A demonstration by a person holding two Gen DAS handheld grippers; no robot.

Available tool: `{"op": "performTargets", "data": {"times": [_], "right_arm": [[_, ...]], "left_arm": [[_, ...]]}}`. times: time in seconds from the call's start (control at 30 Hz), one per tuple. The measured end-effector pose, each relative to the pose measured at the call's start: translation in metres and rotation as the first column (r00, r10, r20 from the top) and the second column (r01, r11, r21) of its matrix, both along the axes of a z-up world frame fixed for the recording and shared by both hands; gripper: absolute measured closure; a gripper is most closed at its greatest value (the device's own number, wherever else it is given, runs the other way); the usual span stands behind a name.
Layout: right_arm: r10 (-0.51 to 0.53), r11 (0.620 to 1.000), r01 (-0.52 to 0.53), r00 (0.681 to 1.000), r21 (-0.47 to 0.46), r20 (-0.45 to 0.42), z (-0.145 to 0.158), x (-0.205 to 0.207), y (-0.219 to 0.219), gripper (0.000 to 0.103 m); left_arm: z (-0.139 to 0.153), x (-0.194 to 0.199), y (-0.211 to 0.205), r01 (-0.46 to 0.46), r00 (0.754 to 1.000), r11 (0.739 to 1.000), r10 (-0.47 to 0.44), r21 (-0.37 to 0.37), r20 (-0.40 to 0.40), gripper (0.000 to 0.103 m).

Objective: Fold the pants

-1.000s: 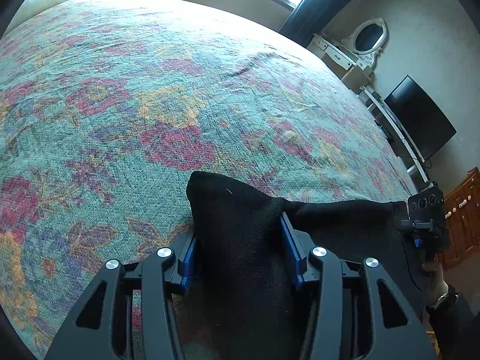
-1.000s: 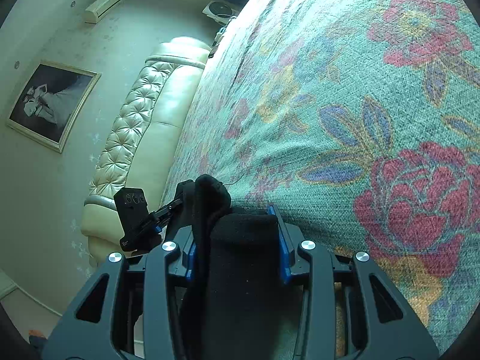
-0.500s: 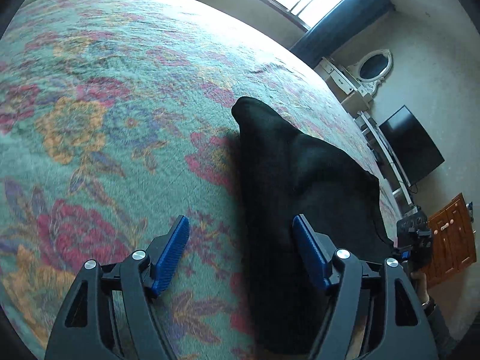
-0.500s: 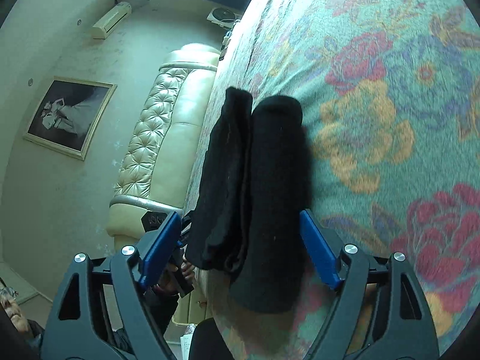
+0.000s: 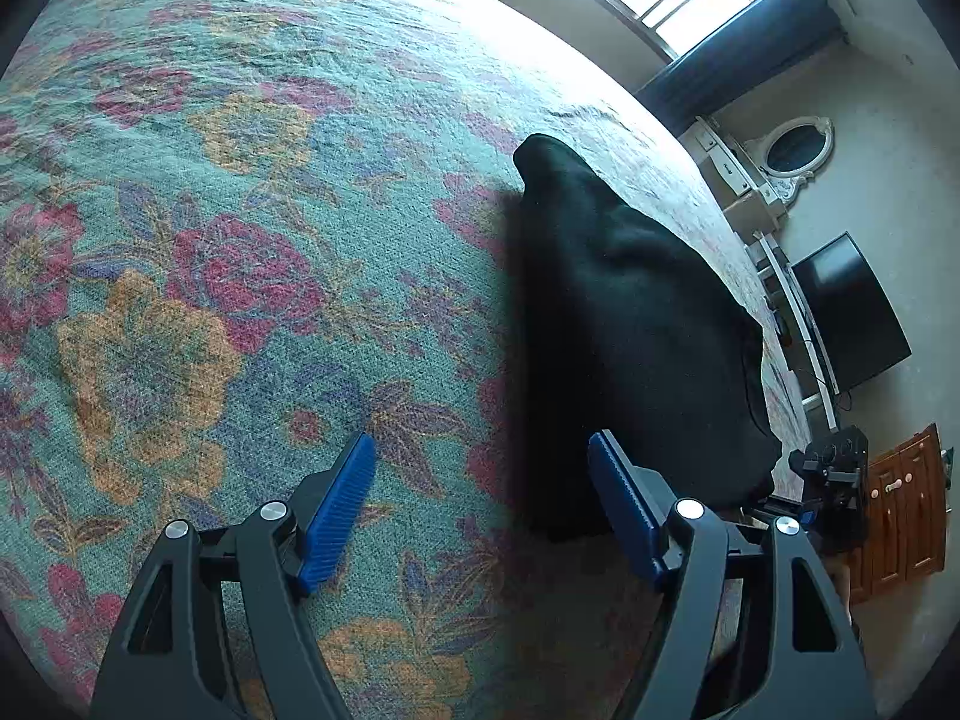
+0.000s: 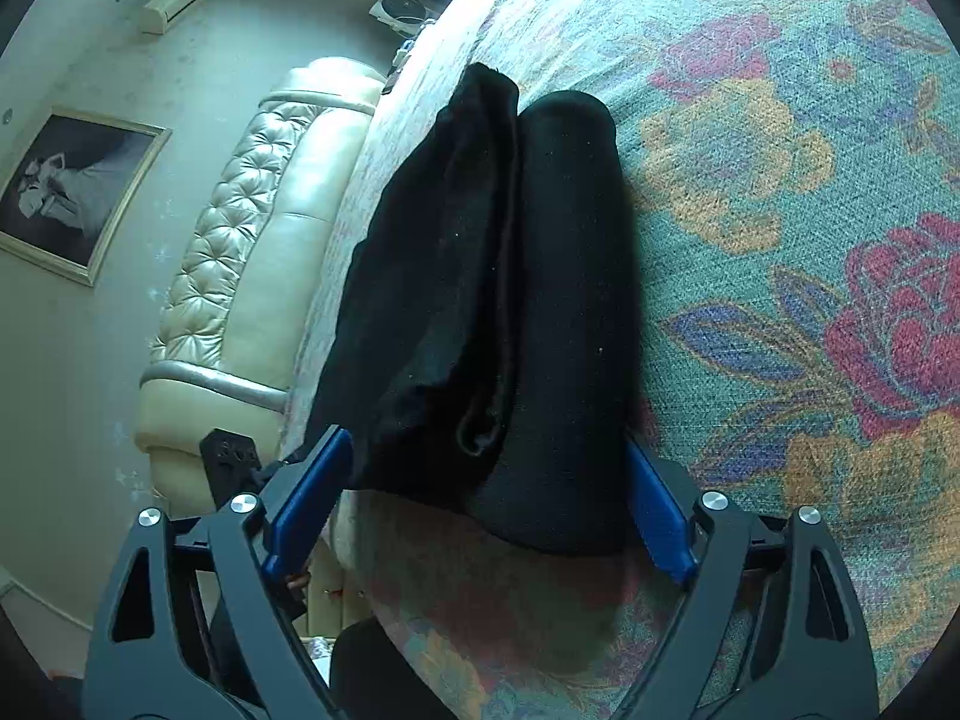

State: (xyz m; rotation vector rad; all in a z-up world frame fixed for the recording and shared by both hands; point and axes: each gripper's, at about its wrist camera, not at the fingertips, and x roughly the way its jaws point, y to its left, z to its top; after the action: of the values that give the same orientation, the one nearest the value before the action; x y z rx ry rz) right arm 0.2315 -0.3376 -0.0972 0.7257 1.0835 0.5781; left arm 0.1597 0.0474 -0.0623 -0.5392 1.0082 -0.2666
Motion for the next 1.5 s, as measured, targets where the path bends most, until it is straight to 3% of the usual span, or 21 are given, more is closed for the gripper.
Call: {"op": "performTargets", "data": {"times": [0.1,0.17,0.27,0.43,0.53,0.6,0.67,0.83,1.1,1.3,1.5], "right_arm": [[-0.007,1.000,0.007,1.000,0.022,-0.019,-0.009,-0.003,-0.011,0.054],[0.002,0.999,0.000,1.000,0.046,-0.028,-0.014,-0.003,-0.017,0.059],[0.014,0.999,-0.013,1.000,0.046,-0.028,-0.014,-0.002,-0.018,0.060],[0.016,0.998,-0.015,1.000,0.055,-0.022,-0.014,0.000,-0.022,0.060],[0.022,0.998,-0.020,1.000,0.060,-0.020,-0.018,-0.001,-0.029,0.060],[0.026,0.998,-0.025,0.999,0.064,-0.021,-0.016,0.000,-0.027,0.060],[0.039,0.997,-0.038,0.999,0.061,-0.016,-0.014,0.000,-0.027,0.062],[0.048,0.992,-0.047,0.999,0.116,-0.003,-0.022,-0.002,-0.039,0.070],[0.036,0.988,-0.033,0.999,0.153,-0.014,-0.023,-0.003,-0.053,0.071],[-0.040,0.977,0.046,0.999,0.207,-0.029,-0.027,-0.016,-0.087,0.076],[-0.092,0.978,0.097,0.995,0.186,-0.035,-0.027,-0.038,-0.114,0.076]], "left_arm": [[0.008,-0.005,0.002,-0.012,0.999,1.000,0.012,-0.020,0.035,0.031],[0.011,-0.010,0.008,-0.024,0.998,0.997,0.028,-0.075,0.055,0.031],[0.008,-0.012,0.009,0.032,0.997,0.977,-0.016,-0.212,0.078,0.031],[-0.009,0.005,-0.015,0.151,0.988,0.962,-0.142,-0.229,0.056,0.029],[-0.019,0.009,-0.025,0.165,0.986,0.937,-0.158,-0.309,0.048,0.027],[-0.018,0.008,-0.033,0.174,0.984,0.948,-0.161,-0.267,0.070,0.030],[-0.022,0.005,-0.036,0.171,0.985,0.963,-0.161,-0.207,0.068,0.045],[-0.028,-0.001,-0.039,0.191,0.979,0.969,-0.176,-0.154,0.106,0.049],[-0.023,-0.005,-0.039,0.205,0.971,0.971,-0.186,-0.123,0.149,0.042],[-0.019,-0.008,-0.037,0.183,0.972,0.981,-0.171,-0.066,0.158,0.029],[-0.011,-0.012,-0.042,0.131,0.980,0.991,-0.134,0.031,0.144,0.020]]}}
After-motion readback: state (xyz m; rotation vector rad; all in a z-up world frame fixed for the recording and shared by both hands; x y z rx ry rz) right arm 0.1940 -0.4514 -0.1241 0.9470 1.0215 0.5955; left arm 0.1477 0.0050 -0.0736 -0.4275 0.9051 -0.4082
